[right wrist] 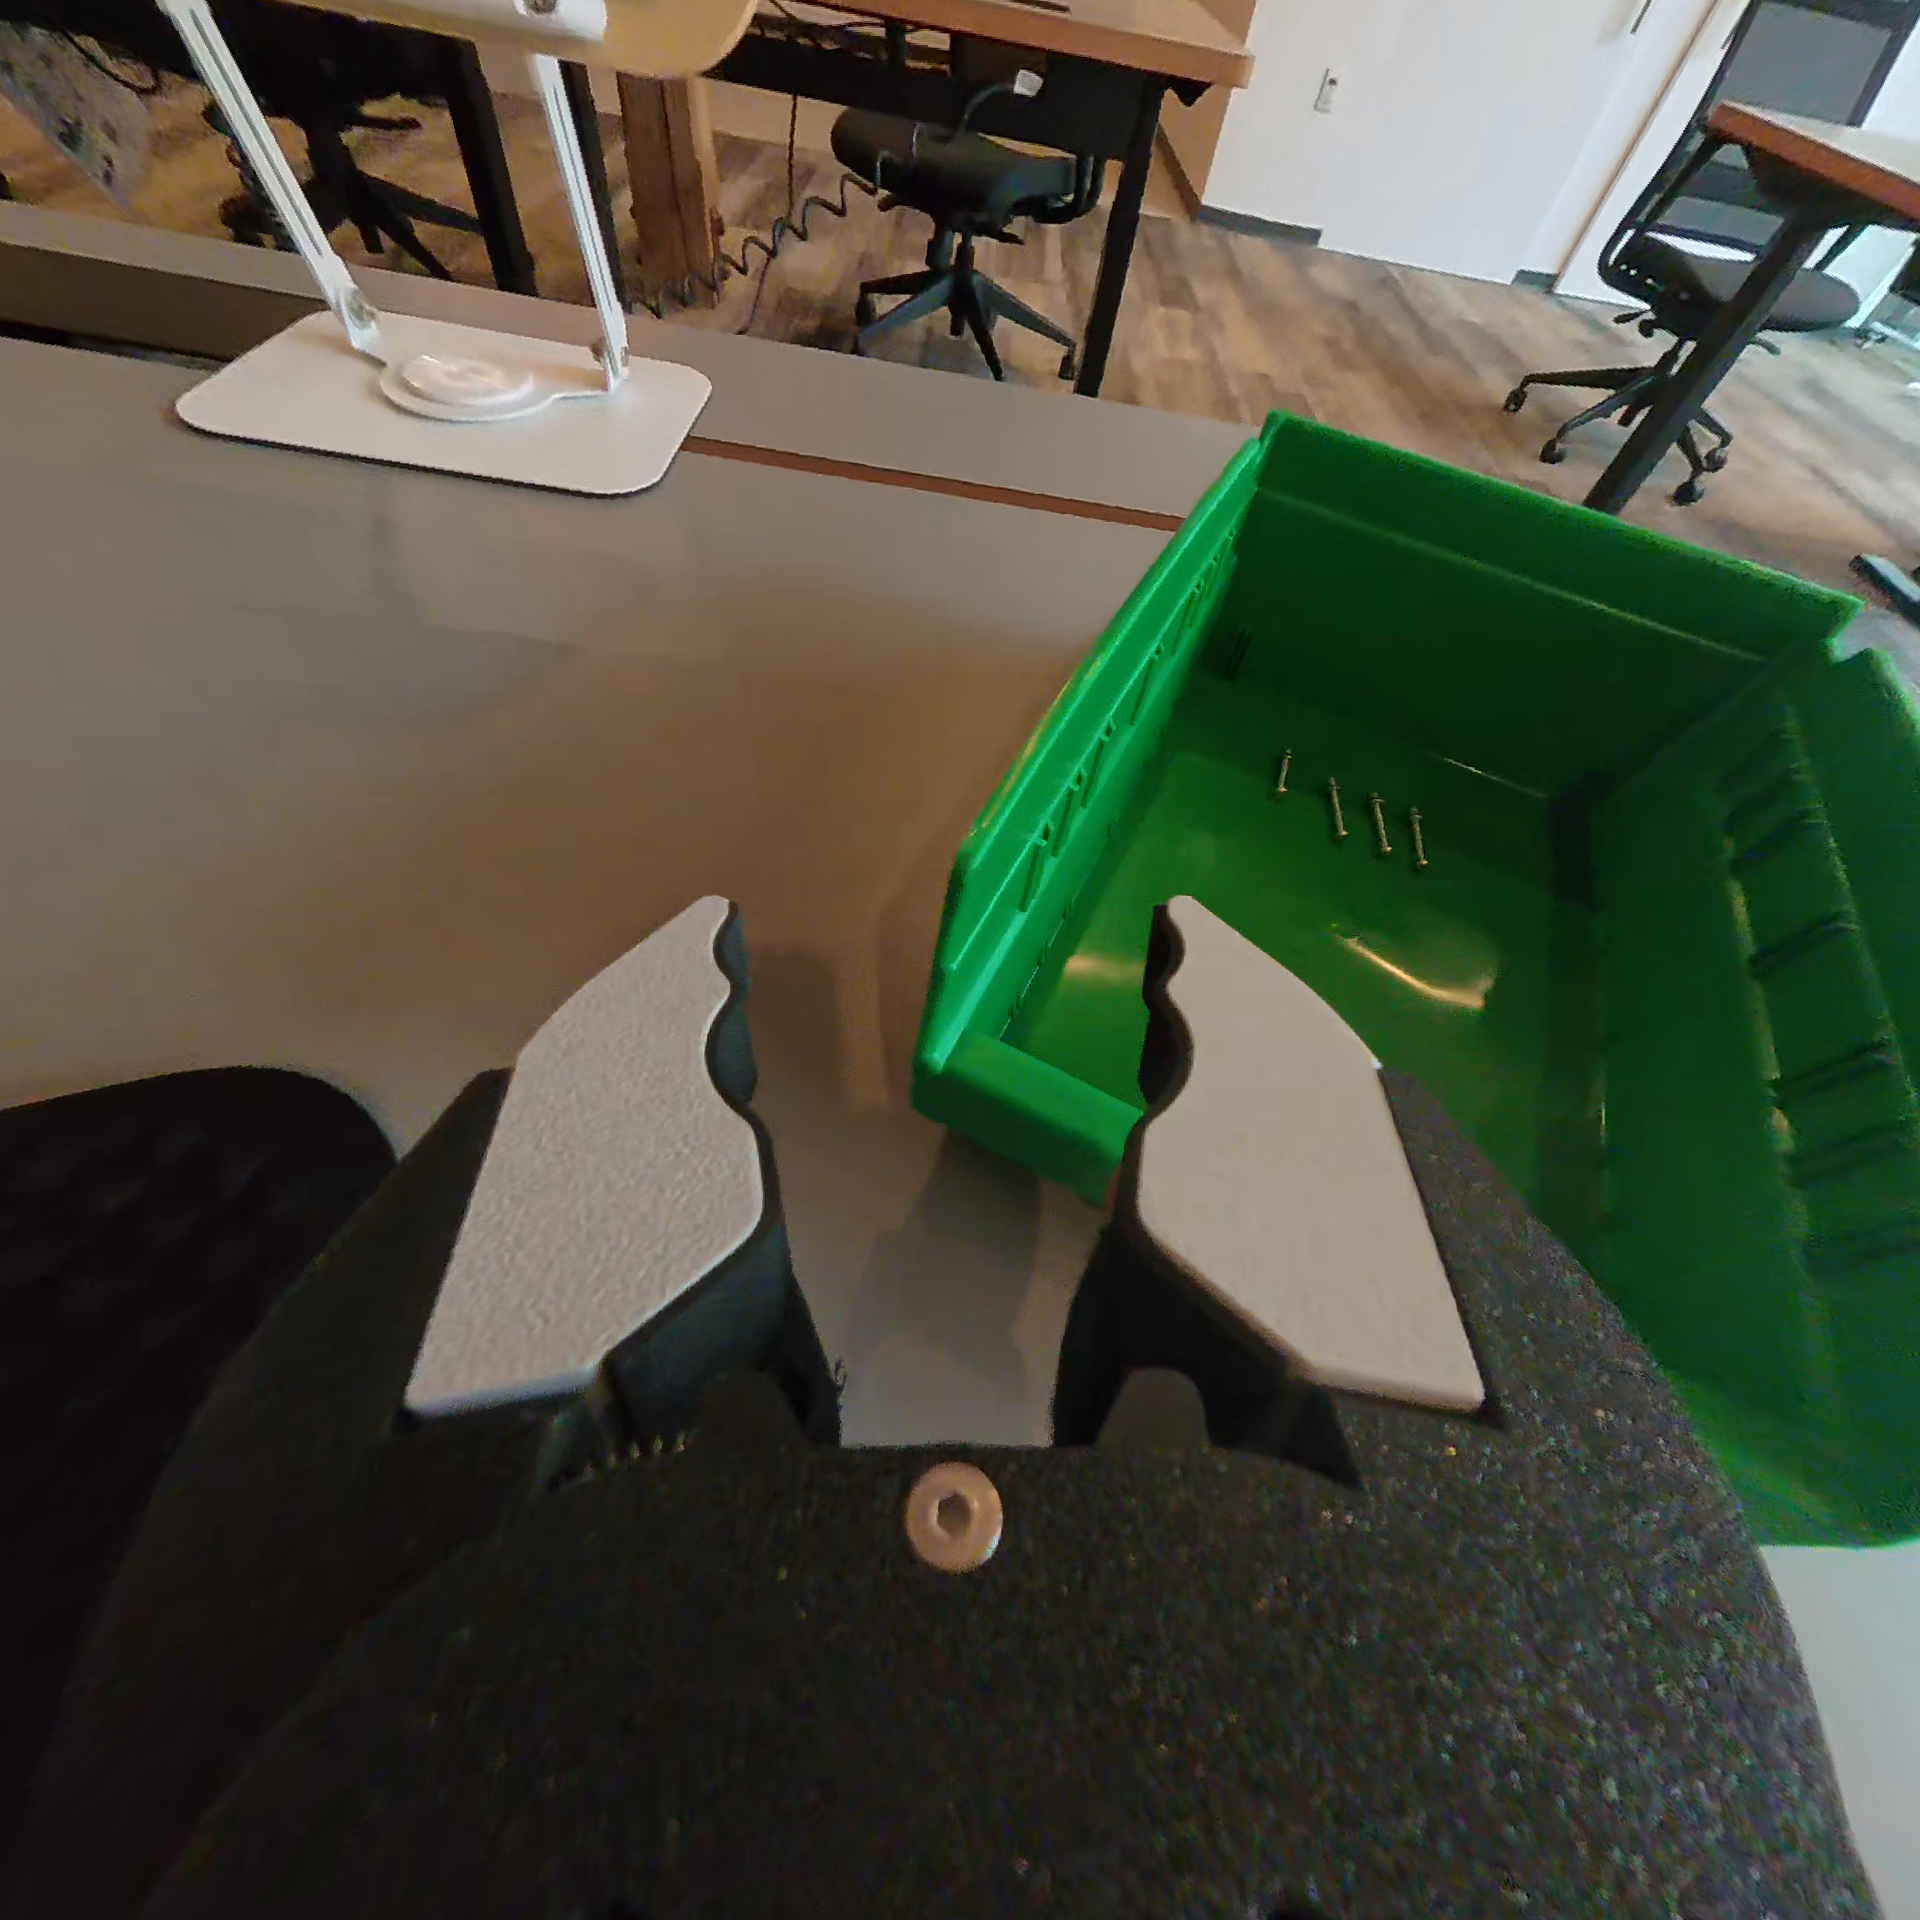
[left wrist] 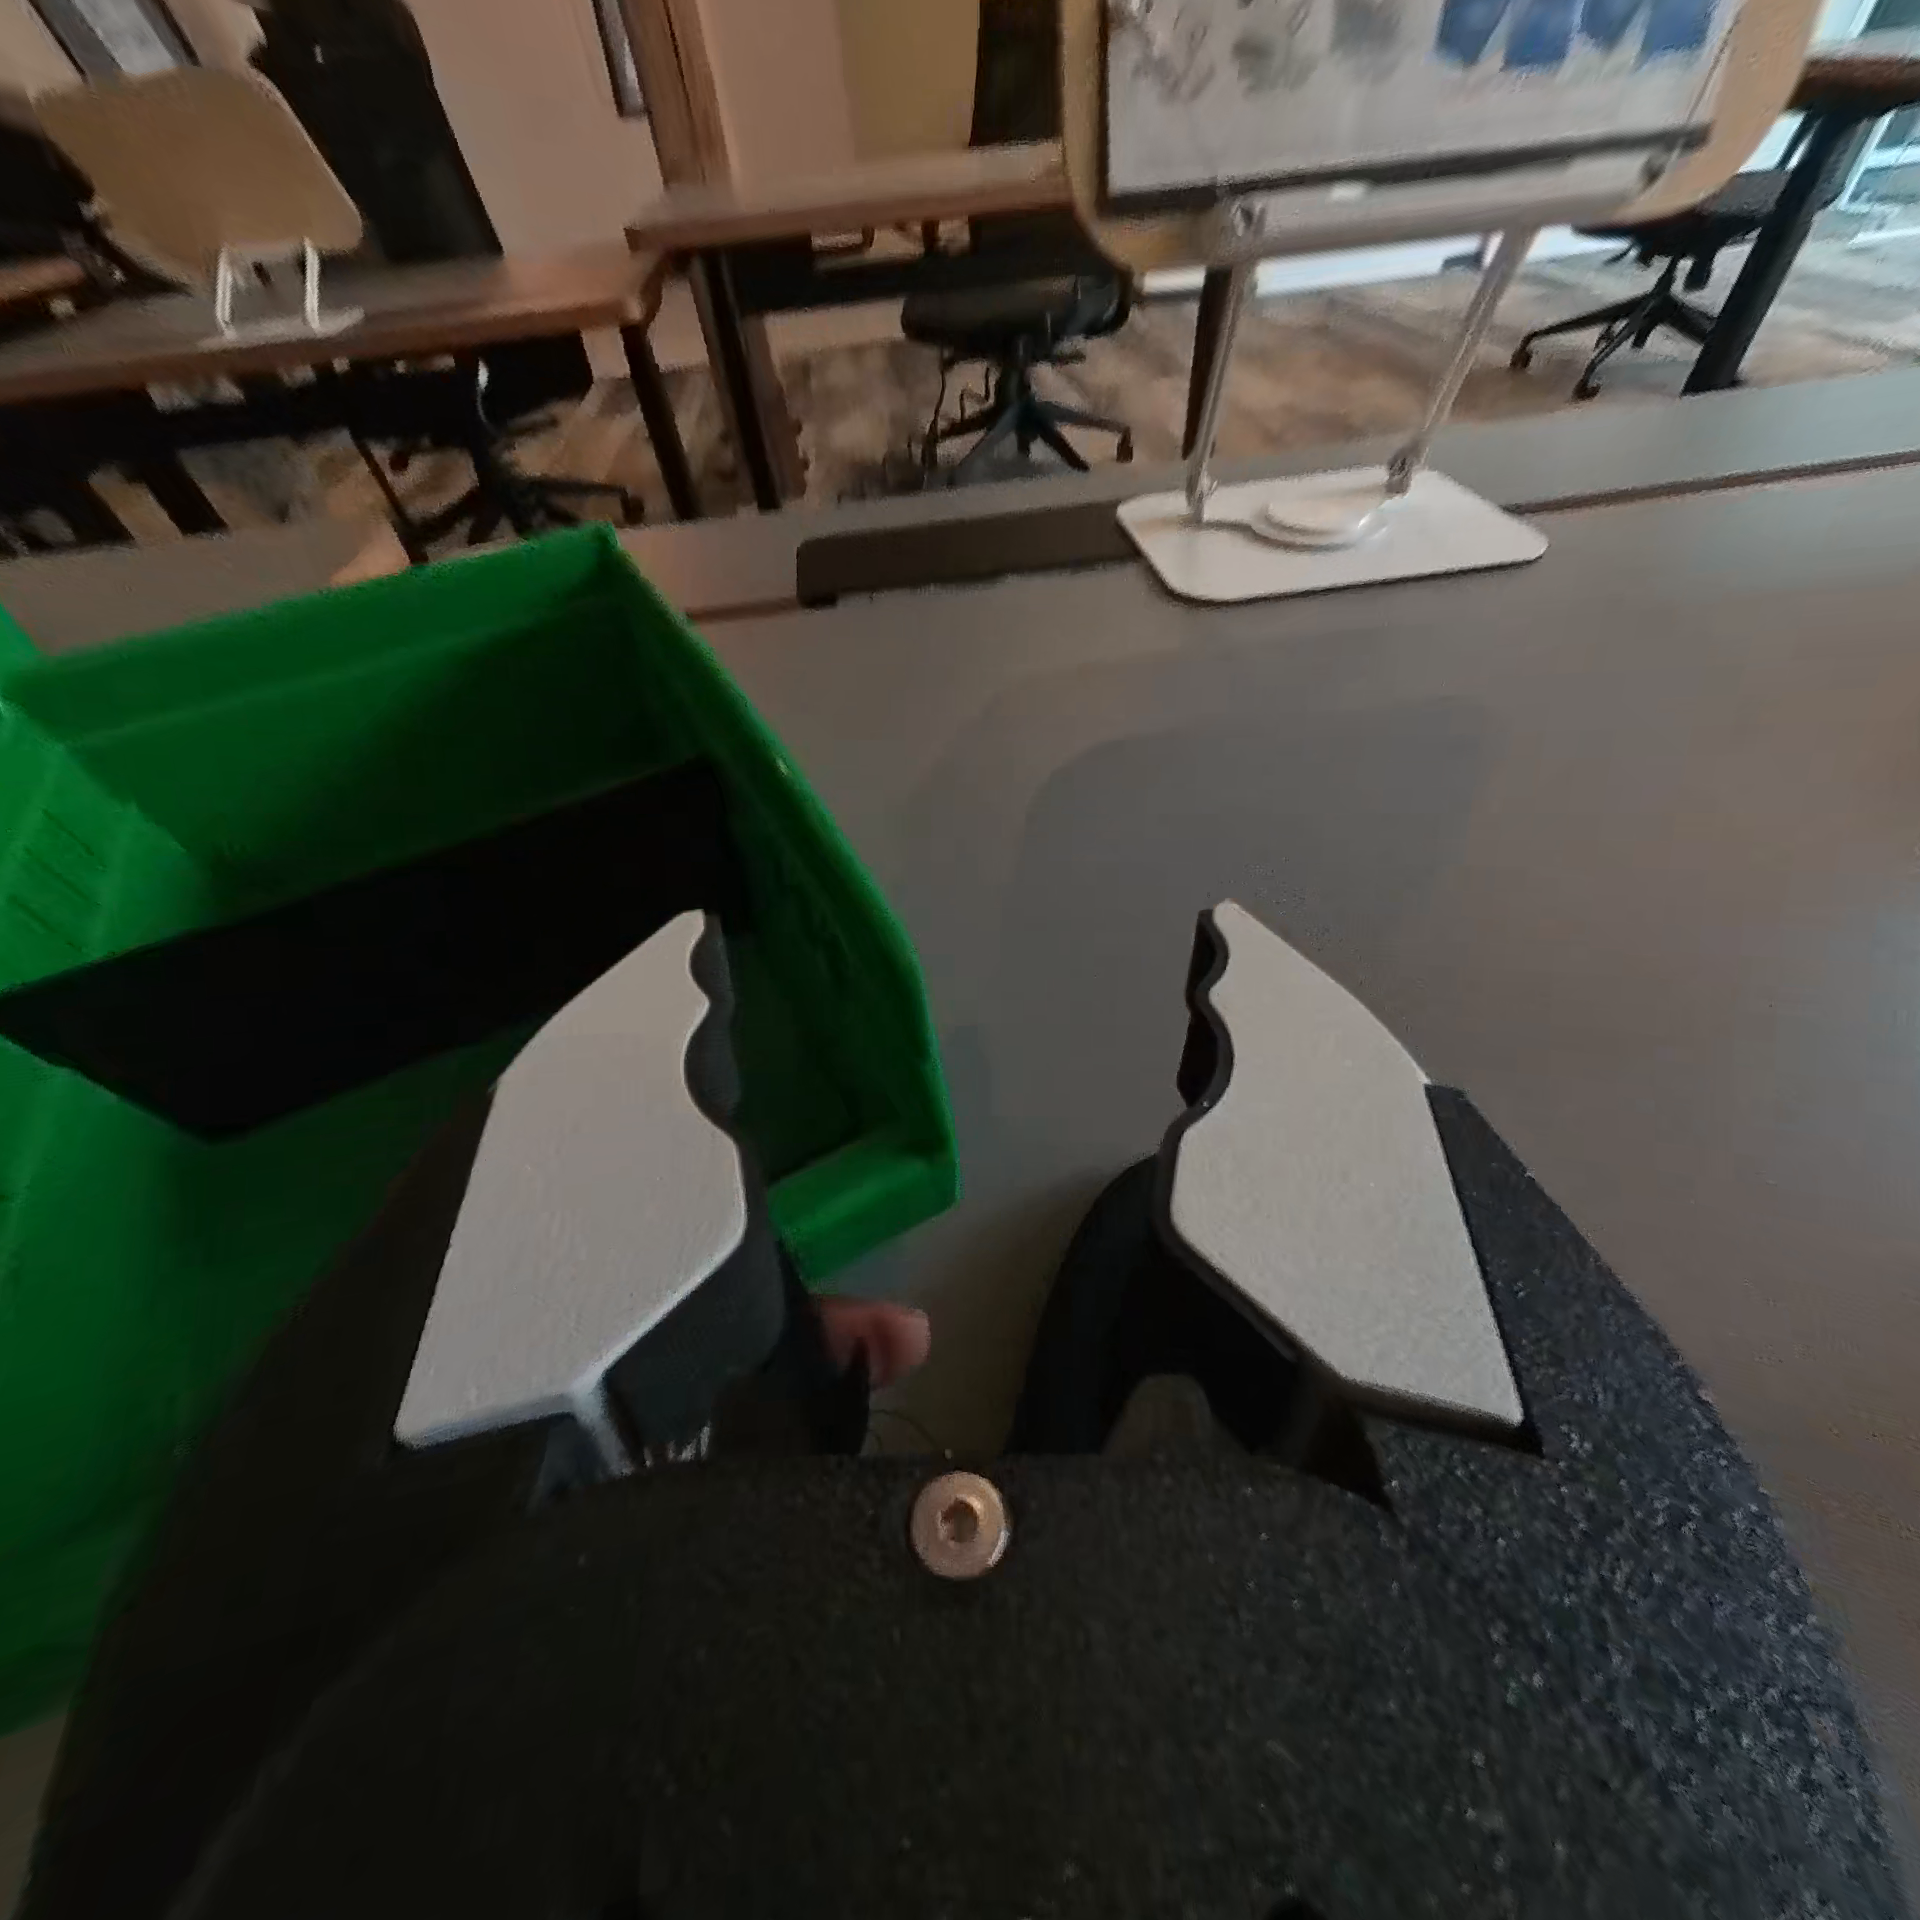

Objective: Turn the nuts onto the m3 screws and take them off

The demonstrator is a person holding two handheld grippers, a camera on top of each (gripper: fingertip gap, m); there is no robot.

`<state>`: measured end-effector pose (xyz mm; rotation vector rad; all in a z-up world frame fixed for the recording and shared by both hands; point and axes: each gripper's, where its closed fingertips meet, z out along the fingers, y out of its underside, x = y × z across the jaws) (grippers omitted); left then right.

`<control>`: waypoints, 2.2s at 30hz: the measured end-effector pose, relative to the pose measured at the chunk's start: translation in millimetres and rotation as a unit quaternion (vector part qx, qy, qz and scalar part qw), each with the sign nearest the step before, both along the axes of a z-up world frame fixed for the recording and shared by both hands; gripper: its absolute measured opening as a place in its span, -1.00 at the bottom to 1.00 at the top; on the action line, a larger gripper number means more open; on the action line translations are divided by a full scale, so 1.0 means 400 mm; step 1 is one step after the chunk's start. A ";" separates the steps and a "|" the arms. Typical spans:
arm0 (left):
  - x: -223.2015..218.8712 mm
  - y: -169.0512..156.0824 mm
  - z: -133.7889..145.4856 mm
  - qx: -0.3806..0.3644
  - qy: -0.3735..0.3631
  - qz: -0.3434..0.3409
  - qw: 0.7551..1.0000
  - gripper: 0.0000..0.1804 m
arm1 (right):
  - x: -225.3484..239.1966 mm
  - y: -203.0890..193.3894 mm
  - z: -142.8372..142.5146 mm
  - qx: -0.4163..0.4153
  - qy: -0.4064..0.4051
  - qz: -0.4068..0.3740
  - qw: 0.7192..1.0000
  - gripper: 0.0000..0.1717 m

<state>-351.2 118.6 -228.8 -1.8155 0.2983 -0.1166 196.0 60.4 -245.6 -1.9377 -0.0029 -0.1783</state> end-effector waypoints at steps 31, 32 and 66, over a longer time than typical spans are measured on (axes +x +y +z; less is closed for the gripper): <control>0.002 0.081 -0.084 -0.027 0.068 0.018 0.997 -0.84 | 0.026 0.097 -0.065 -0.035 -0.110 -0.065 0.991 -0.91; 0.011 0.083 -0.085 -0.026 0.070 0.015 0.997 -0.83 | 0.020 0.099 -0.065 -0.033 -0.108 -0.061 0.992 -0.91; 0.371 0.055 -0.085 -0.003 0.110 -0.132 0.985 -0.83 | -0.378 0.156 -0.050 -0.017 -0.106 0.078 0.991 -0.90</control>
